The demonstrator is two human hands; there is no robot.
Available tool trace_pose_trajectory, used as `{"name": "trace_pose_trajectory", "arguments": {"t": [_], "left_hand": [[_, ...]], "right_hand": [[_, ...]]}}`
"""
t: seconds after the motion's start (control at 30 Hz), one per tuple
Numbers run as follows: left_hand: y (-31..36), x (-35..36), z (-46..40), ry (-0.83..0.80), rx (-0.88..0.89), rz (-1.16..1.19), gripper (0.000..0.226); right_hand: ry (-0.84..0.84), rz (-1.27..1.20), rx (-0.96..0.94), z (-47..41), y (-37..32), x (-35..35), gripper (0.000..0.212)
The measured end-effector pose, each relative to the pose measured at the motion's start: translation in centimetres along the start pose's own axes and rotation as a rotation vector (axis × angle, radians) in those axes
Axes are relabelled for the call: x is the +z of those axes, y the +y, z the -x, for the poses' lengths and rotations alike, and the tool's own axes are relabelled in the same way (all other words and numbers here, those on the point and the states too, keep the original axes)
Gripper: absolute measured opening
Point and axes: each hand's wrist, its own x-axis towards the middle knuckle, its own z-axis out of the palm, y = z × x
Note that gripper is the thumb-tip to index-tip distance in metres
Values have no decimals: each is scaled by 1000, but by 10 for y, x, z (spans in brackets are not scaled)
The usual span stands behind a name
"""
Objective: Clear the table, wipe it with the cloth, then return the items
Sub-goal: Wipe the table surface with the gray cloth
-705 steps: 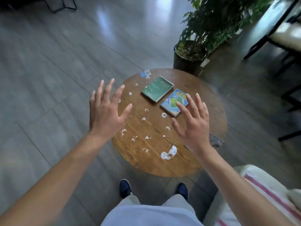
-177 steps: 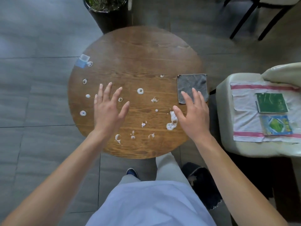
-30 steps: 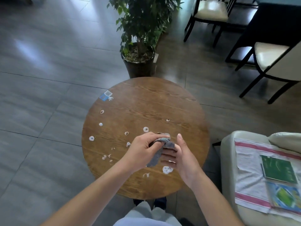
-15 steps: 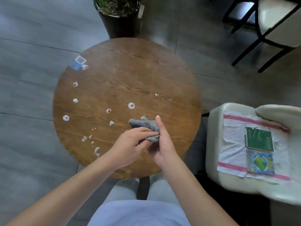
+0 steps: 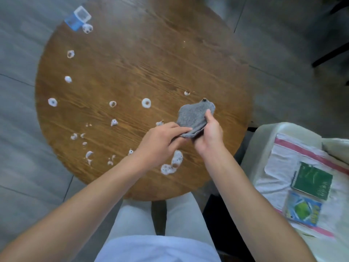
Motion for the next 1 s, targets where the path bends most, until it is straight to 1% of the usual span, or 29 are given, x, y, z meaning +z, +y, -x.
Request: {"name": "trace_pose_trajectory", "arguments": {"t": [0.07, 0.13, 0.2, 0.23, 0.27, 0.33, 0.37, 0.4, 0.43, 0.47, 0.5, 0.57, 0.6, 0.63, 0.73, 0.77, 0.87, 0.93, 1.0], "left_hand": [[0, 11, -22, 3, 59, 12, 37], [-3, 19, -39, -81, 73, 92, 28], [-14, 19, -57, -152, 21, 138, 31], [-24, 16, -67, -118, 5, 114, 36], [-38, 10, -80, -37, 1, 65, 41], [-73, -9, -108, 186, -4, -69, 44], [-91, -20, -122, 281, -16, -142, 42], [-109, -29, -134, 348, -43, -212, 41], [-127, -37, -145, 384, -86, -283, 41], [-144, -42, -155, 387, -141, -358, 42], [-158, -45, -162, 357, -201, -425, 46], [-173, -47, -167, 263, -297, -527, 53], [-181, -50, -172, 228, -315, -552, 54], [-187, -52, -176, 215, -316, -565, 55], [-195, -62, -180, 224, -283, -604, 54], [-196, -66, -180, 225, -267, -626, 54], [-207, -72, -180, 182, -253, -689, 54], [-212, -72, -178, 196, -293, -708, 61], [-215, -74, -176, 234, -372, -696, 69]], "right_hand": [[23, -16, -35, -19, -22, 1, 42], [33, -11, -99, -34, -50, -1, 36], [-37, 16, -203, -45, -74, -3, 35], [-80, 77, -271, -51, -82, -3, 35], [-116, 202, -361, -56, -88, -1, 35], [-159, 651, -634, -68, -95, 4, 37], [-223, 865, -781, -77, -94, 7, 37], [-308, 1043, -885, -87, -88, 10, 38], [-376, 1199, -946, -101, -77, 12, 41], [-431, 1339, -971, -112, -65, 15, 45], [-464, 1448, -949, -123, -52, 16, 47], [-509, 1542, -816, -129, -31, 11, 49], [-503, 1530, -796, -135, -24, 10, 48], [-463, 1496, -823, -138, -21, 8, 45], [-224, 1400, -1020, -151, -25, 5, 36], [-158, 1419, -1059, -155, -30, 5, 38], [-40, 1620, -1051, -172, -29, 10, 48], [-12, 1707, -1012, -182, -22, 14, 54], [-7, 1783, -1046, -191, -19, 22, 60]]}}
